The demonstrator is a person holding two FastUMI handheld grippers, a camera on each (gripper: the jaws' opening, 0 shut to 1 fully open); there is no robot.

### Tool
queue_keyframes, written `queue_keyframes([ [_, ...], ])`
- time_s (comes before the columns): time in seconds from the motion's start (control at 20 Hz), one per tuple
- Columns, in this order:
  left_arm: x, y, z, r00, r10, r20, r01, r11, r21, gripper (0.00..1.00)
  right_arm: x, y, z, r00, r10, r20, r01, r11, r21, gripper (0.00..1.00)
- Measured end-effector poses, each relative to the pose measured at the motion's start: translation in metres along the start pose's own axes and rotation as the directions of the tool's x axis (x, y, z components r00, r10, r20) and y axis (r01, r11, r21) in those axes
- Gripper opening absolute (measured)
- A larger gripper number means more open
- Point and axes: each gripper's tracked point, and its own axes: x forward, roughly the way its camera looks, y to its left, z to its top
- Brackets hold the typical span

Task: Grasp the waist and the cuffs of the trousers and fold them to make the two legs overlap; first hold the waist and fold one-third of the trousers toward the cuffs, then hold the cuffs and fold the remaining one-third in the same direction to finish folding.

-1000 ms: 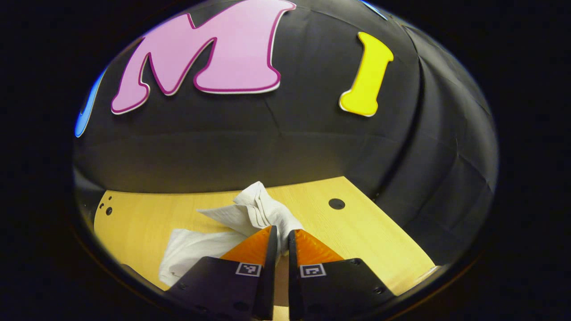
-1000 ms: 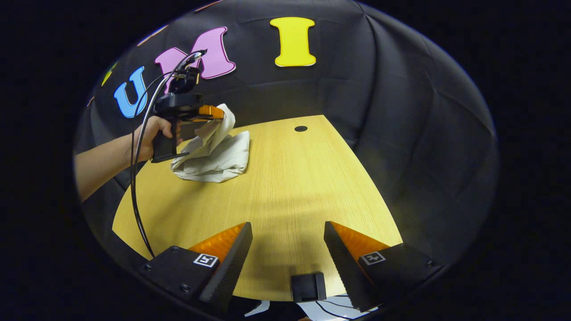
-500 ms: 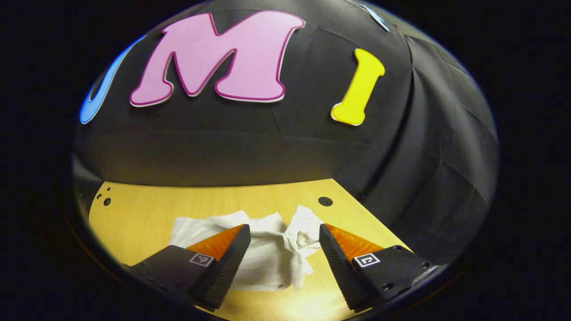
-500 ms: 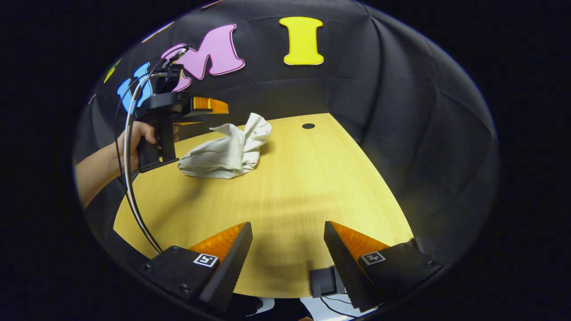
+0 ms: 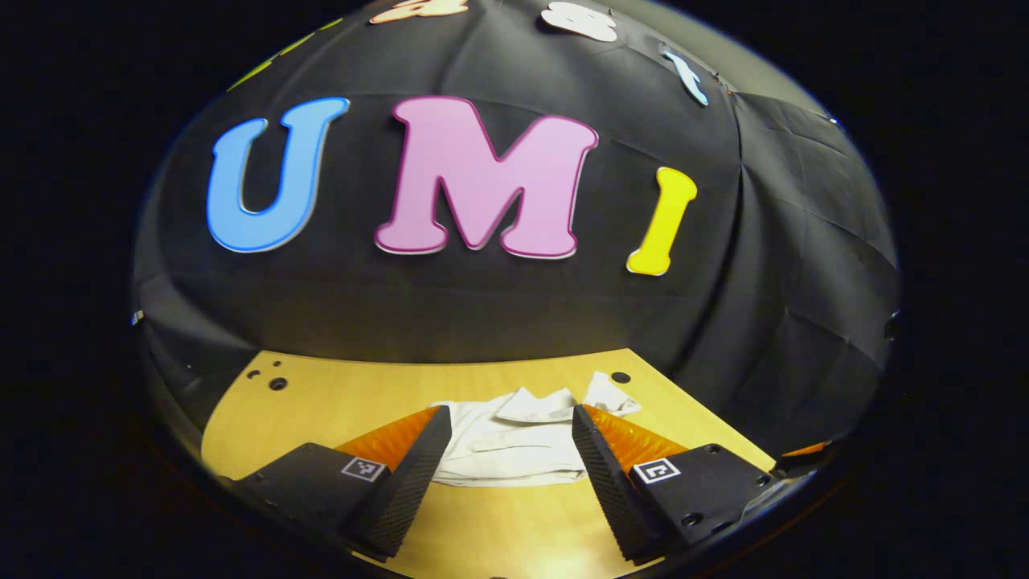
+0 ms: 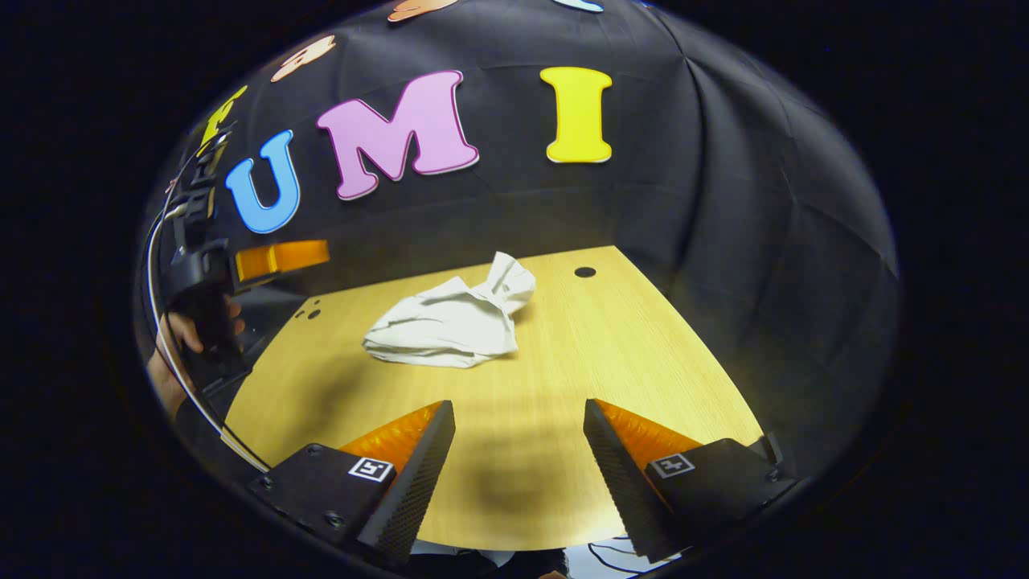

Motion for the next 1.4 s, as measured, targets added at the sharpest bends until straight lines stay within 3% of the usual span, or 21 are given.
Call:
queue_keyframes([
  [0.25,-0.082,0.061,0.001,0.994,0.096,0.051,-0.095,0.995,-0.019,0.96,-0.019,0.044,0.026,0.994,0.005,0.110,-0.006,1.000,0.013,0.99],
  [0.4,-0.120,0.079,-0.023,0.996,0.080,0.049,-0.080,0.997,-0.018,0.96,-0.033,0.071,0.034,0.982,0.023,0.185,-0.025,1.000,0.011,0.99],
  [0.55,-0.149,0.099,-0.043,0.991,0.121,0.059,-0.121,0.993,0.000,0.96,-0.048,0.088,0.035,0.970,0.025,0.243,-0.025,1.000,-0.005,0.99],
  [0.65,-0.167,0.101,-0.056,0.988,0.136,0.071,-0.136,0.991,-0.012,0.96,-0.054,0.097,0.017,0.975,0.029,0.219,-0.028,1.000,-0.005,0.99],
  [0.75,-0.181,0.088,-0.077,0.995,0.078,0.054,-0.080,0.997,0.021,0.95,-0.061,0.100,0.000,0.980,0.022,0.199,-0.022,1.000,-0.005,0.99],
  [0.9,-0.196,0.091,-0.105,0.996,0.085,0.009,-0.085,0.995,0.048,0.96,-0.066,0.100,-0.020,0.987,0.009,0.162,-0.005,1.000,-0.026,0.99],
  [1.15,-0.211,0.097,-0.121,0.985,0.174,-0.012,-0.175,0.984,-0.035,0.96,-0.077,0.111,-0.048,0.994,0.016,0.109,-0.012,0.999,-0.044,0.99],
  [1.25,-0.209,0.090,-0.123,0.986,0.168,-0.018,-0.169,0.985,-0.031,0.92,-0.081,0.113,-0.054,0.995,0.019,0.101,-0.013,0.998,-0.059,0.99],
  [1.3,-0.210,0.092,-0.123,0.985,0.170,-0.016,-0.170,0.985,-0.023,0.96,-0.083,0.115,-0.055,0.995,0.021,0.101,-0.015,0.998,-0.065,0.99],
  [1.4,-0.208,0.092,-0.128,0.986,0.163,-0.023,-0.164,0.986,-0.014,0.96,-0.085,0.116,-0.059,0.995,0.021,0.099,-0.014,0.997,-0.073,0.99],
])
